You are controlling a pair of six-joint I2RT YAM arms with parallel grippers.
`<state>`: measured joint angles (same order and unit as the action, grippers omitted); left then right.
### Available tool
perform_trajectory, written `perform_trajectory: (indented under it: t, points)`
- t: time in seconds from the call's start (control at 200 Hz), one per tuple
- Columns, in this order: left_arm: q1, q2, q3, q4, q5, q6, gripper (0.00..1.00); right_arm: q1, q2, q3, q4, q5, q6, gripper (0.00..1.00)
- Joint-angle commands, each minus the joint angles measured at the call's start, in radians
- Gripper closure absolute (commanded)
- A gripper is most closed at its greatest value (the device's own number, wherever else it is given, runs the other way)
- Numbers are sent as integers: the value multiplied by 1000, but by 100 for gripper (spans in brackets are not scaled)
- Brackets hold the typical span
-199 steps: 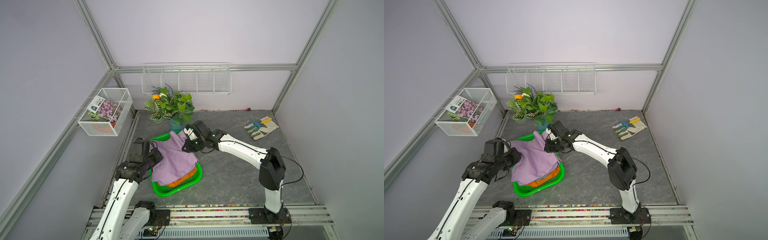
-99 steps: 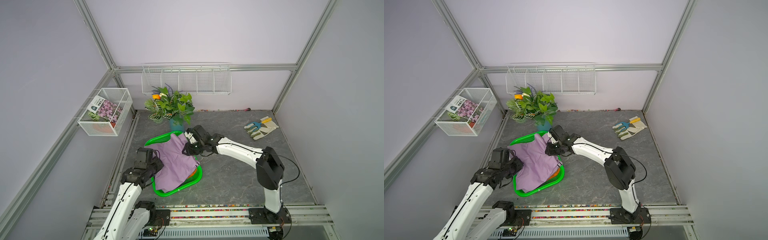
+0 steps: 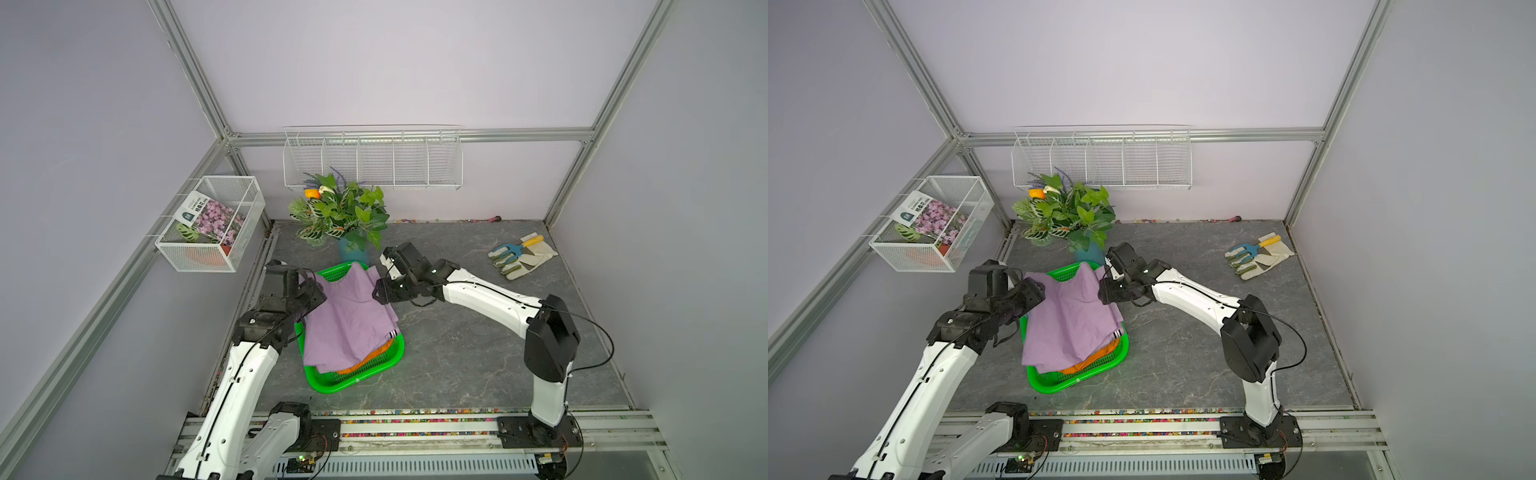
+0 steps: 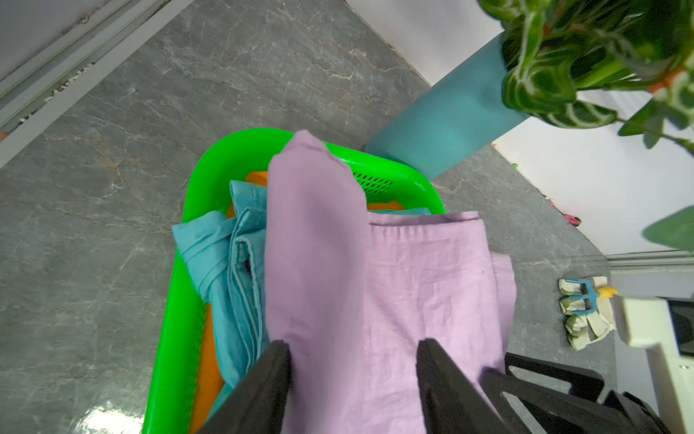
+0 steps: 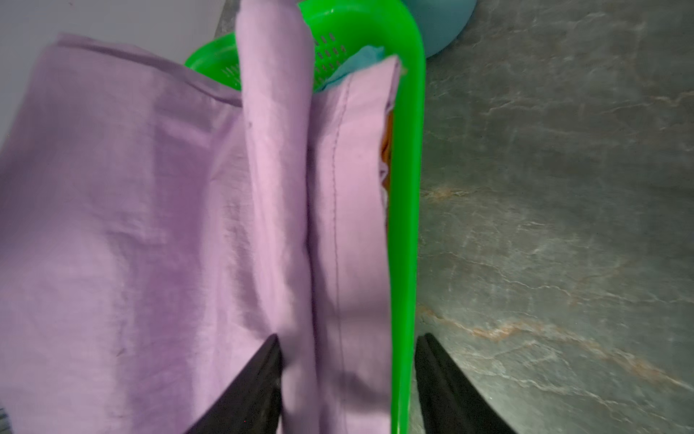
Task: Put the folded long pants in the basket
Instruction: Place the long pant in the basket.
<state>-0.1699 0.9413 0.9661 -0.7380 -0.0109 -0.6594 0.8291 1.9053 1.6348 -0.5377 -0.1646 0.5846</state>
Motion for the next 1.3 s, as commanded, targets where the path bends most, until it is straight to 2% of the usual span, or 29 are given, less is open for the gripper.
perform_trajectory:
  t: [0.0, 0.265, 0.355, 0.4, 0.45, 0.49, 0.565, 0.6, 0.695, 0.8, 0.965, 1.13, 1.3]
  points:
    - [4, -24, 2, 14, 5, 30, 42, -9, -29, 15, -21, 17, -32, 39]
    - [4, -130, -98, 7, 14, -32, 41, -6, -12, 60, -25, -40, -53, 41]
    - [5, -131, -115, 95, 108, -36, 45, 9, -39, 66, -18, -44, -76, 54]
    - [4, -123, -136, 176, 197, -33, 53, 23, -53, 63, -8, -43, -91, 63]
    - [5, -107, -161, 249, 265, -38, 75, 38, -59, 59, 12, -60, -103, 76]
    - [4, -91, -176, 272, 288, -51, 100, 45, -52, 54, 34, -101, -103, 84]
    - [5, -54, -197, 254, 277, -57, 100, 45, -15, 59, 51, -185, -72, 98]
    - [5, -40, -201, 230, 261, -61, 100, 45, 4, 55, 60, -217, -56, 100]
    - [5, -14, -210, 142, 168, -92, 100, 43, 56, 31, 104, -270, -7, 100]
    - [4, -13, -271, 156, 131, -94, 100, 28, 109, 20, 107, -268, 46, 100]
    - [5, -3, -370, 248, 117, -122, 100, 2, 161, -36, 138, -224, 86, 100]
    - [4, 50, -402, 264, 91, -155, 100, -2, 182, -61, 144, -204, 93, 100]
    - [5, 139, -405, 351, 145, -123, 100, 1, 169, -57, 159, -184, 73, 100]
